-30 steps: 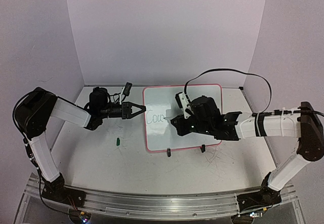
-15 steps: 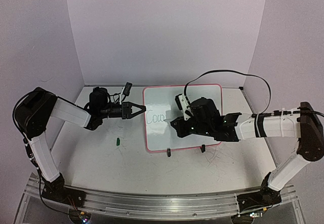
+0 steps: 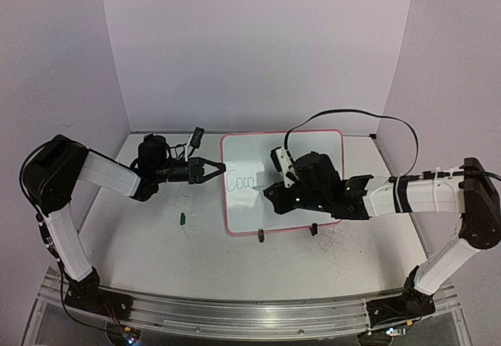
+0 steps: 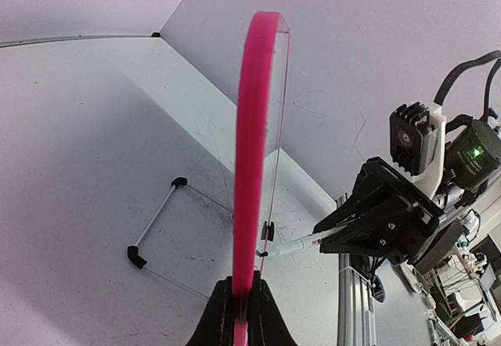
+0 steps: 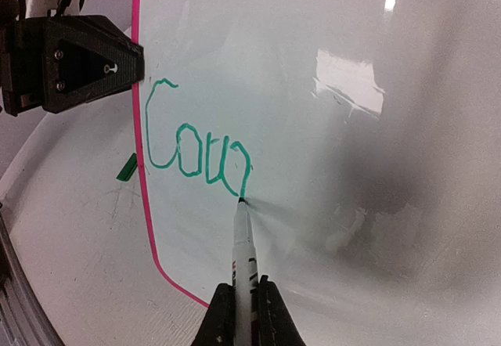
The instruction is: Write a sentence on the whiteboard
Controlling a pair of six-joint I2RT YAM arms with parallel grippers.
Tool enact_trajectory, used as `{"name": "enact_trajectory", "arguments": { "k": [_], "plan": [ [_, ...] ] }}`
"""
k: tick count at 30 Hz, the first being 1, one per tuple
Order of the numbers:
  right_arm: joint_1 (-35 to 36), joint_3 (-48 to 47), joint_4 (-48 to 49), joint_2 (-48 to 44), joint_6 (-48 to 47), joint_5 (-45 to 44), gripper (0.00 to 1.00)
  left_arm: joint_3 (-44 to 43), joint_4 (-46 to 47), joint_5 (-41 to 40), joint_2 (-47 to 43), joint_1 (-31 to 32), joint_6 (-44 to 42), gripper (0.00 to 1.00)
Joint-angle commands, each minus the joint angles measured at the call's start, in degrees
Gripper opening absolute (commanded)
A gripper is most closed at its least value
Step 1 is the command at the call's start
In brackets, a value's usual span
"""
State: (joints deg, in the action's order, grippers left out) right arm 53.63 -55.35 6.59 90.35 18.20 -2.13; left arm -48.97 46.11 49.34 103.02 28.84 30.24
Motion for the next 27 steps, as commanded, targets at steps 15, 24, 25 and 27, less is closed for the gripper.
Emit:
{"name": "enact_trajectory", "arguments": {
  "k": [15,24,25,27],
  "plan": [
    [-0.16,-4.94,0.01,1.37,0.02,-8.13,0.00,-0.50,1.07,2.68,-2.35,1.04,0.35,0.00],
    [-0.20,-4.15,-0.86,0.12,1.39,-9.61,0.00,-0.51,1.04,2.63,-2.30,1.07,0.35,0.00],
    [-0.20,-3.75,-1.05,-0.34,1.51,-9.39,0.00,-0.48,1.05,2.60,-2.36,1.06,0.32,0.00],
    [-0.22,-2.46,-0.86,-2.14,1.37,-8.21,0.00,-0.51,1.06,2.62,-2.39,1.06,0.26,0.00]
  ]
}}
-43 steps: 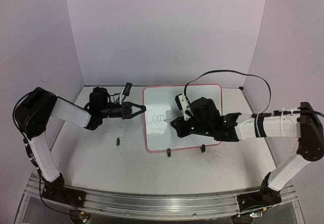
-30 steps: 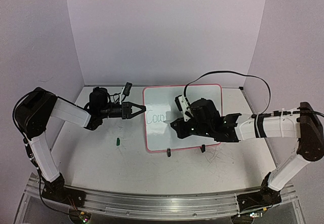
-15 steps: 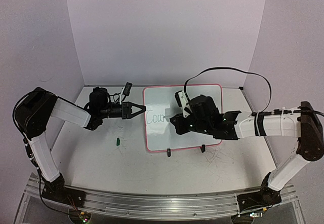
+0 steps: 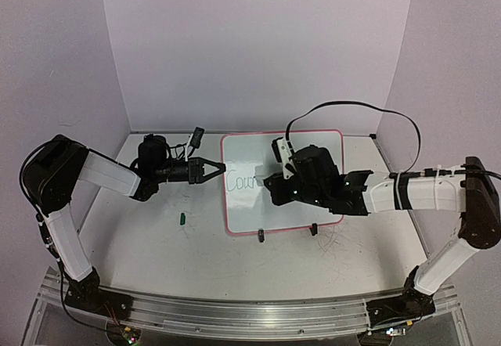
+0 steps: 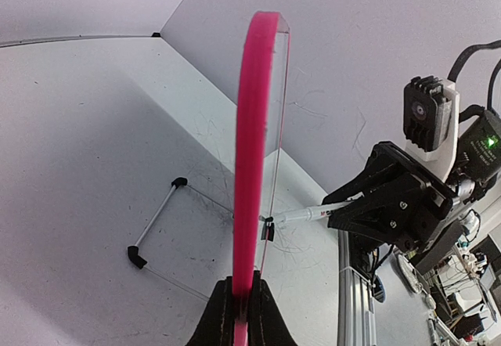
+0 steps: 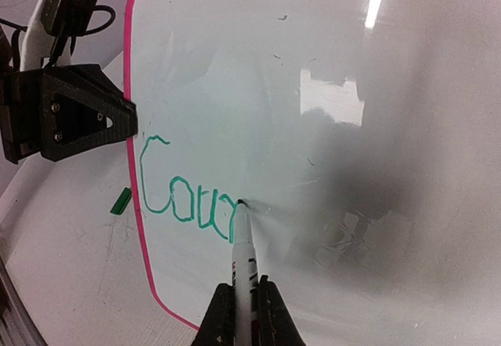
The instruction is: Write a sentence on the whiteboard
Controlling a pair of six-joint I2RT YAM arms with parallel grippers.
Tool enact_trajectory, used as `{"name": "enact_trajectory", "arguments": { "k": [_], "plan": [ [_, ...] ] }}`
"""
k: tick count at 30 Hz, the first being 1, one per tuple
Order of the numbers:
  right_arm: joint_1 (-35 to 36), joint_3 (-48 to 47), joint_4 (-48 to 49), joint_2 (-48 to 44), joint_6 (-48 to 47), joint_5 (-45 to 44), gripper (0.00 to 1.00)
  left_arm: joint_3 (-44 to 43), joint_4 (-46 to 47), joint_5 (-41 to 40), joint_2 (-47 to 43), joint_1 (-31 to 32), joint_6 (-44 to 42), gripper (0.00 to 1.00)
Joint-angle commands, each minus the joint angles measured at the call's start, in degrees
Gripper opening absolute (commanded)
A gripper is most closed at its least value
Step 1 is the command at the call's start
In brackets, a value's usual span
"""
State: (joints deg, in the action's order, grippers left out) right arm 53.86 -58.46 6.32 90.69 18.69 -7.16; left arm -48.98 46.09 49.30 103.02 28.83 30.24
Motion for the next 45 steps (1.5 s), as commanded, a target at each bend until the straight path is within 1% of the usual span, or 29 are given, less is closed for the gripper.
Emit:
{"name": "enact_trajectory", "arguments": {
  "k": [1,3,5,11,30,39,45],
  "plan": [
    [-0.48,1.53,0.23,-3.87,0.43,-2.22,0.00,-0.49,1.07,2.65,-2.37,1.06,0.26,0.00],
    [-0.43,3.88,1.95,-6.44,0.13,-1.29,0.00,-0.49,1.11,2.56,-2.30,1.09,0.30,0.00],
    [-0.59,5.08,1.71,-8.05,0.28,-2.25,0.00,-0.48,1.08,2.64,-2.29,1.07,0.29,0.00],
    [-1.30,4.07,2.55,-4.84,-0.04,3.28,0.00,-0.64,1.07,2.66,-1.87,1.09,0.43,0.00],
    [-1.36,2.52,3.88,-2.69,0.01,-0.76,0.00,-0.60,1.06,2.81,-2.12,1.09,0.35,0.00],
    [-1.35,1.38,3.96,-1.88,-0.52,-1.30,0.00,-0.69,1.11,2.82,-2.04,1.06,0.43,0.00],
    [-1.35,0.97,3.69,-1.21,-0.89,0.30,0.00,-0.76,1.11,2.83,-2.11,1.07,0.42,0.00]
  ]
}}
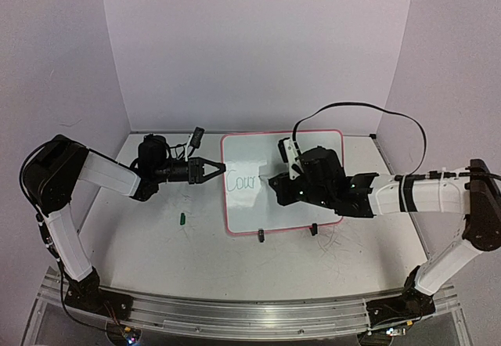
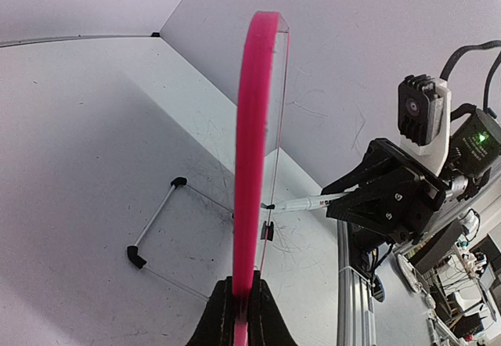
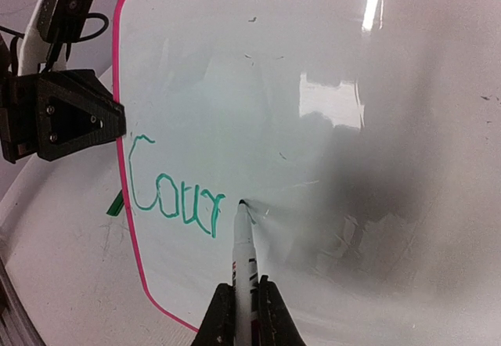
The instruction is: Write a sentence on the whiteboard
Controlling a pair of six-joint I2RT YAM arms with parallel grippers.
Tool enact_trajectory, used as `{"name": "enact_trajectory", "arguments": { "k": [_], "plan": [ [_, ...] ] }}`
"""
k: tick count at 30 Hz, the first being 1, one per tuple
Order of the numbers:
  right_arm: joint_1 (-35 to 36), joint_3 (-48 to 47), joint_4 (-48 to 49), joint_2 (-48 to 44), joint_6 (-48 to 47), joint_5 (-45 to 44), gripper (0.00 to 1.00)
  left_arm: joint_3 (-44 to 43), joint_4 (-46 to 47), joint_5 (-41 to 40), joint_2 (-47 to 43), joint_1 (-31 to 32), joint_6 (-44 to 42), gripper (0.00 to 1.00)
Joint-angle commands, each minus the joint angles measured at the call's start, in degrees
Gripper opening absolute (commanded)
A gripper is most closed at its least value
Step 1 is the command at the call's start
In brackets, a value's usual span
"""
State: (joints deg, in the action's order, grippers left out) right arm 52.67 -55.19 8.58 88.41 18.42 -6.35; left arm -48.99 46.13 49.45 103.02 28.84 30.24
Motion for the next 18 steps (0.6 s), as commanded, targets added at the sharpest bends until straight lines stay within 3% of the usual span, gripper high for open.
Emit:
{"name": "enact_trajectory", "arguments": {
  "k": [1,18],
  "plan": [
    [-0.17,-2.21,1.29,1.13,-0.58,-0.20,0.00,-0.77,1.06,2.71,-2.11,1.08,0.43,0.00],
    [0.50,1.21,-0.02,0.01,0.72,1.85,0.00,-0.73,1.02,2.67,-2.21,1.11,0.52,0.00]
  ]
}}
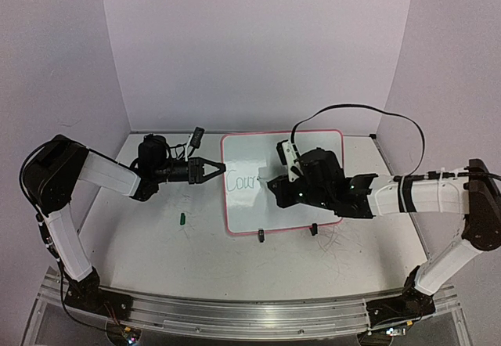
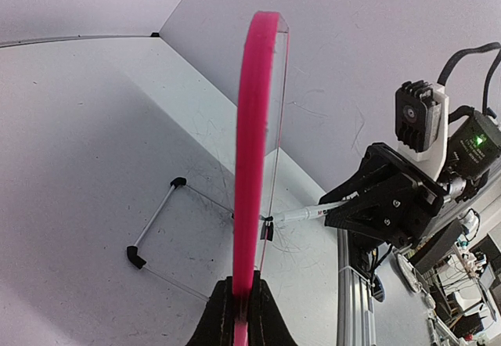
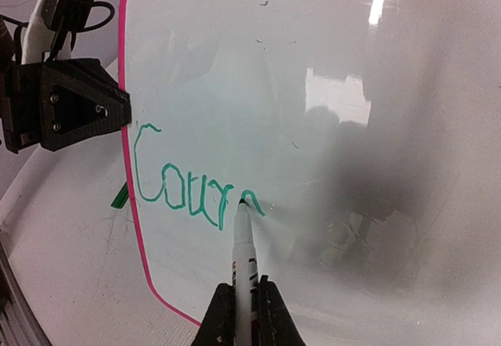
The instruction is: Write a sentence on the whiteboard
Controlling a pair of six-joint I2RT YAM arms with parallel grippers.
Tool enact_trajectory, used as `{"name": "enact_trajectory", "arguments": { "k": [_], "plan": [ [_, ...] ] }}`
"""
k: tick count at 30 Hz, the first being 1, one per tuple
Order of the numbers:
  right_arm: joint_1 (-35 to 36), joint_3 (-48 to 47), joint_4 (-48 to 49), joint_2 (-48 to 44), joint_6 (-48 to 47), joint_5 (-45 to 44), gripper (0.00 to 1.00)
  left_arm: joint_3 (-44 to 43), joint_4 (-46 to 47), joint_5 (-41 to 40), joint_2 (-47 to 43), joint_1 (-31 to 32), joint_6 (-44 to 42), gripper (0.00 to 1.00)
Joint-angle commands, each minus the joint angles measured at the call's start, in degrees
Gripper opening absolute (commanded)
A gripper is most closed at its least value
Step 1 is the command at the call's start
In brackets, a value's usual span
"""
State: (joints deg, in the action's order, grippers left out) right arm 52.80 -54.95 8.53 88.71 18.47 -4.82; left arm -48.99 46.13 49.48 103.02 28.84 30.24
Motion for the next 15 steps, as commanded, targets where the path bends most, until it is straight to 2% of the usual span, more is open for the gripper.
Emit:
{"name": "enact_trajectory", "arguments": {
  "k": [1,15],
  "plan": [
    [0.32,1.13,0.01,-0.34,0.73,0.34,0.00,-0.73,1.00,2.64,-2.21,1.09,0.52,0.00],
    [0.34,3.09,-0.86,-2.40,1.21,-2.08,0.00,-0.59,1.00,2.67,-2.31,1.05,0.51,0.00]
  ]
}}
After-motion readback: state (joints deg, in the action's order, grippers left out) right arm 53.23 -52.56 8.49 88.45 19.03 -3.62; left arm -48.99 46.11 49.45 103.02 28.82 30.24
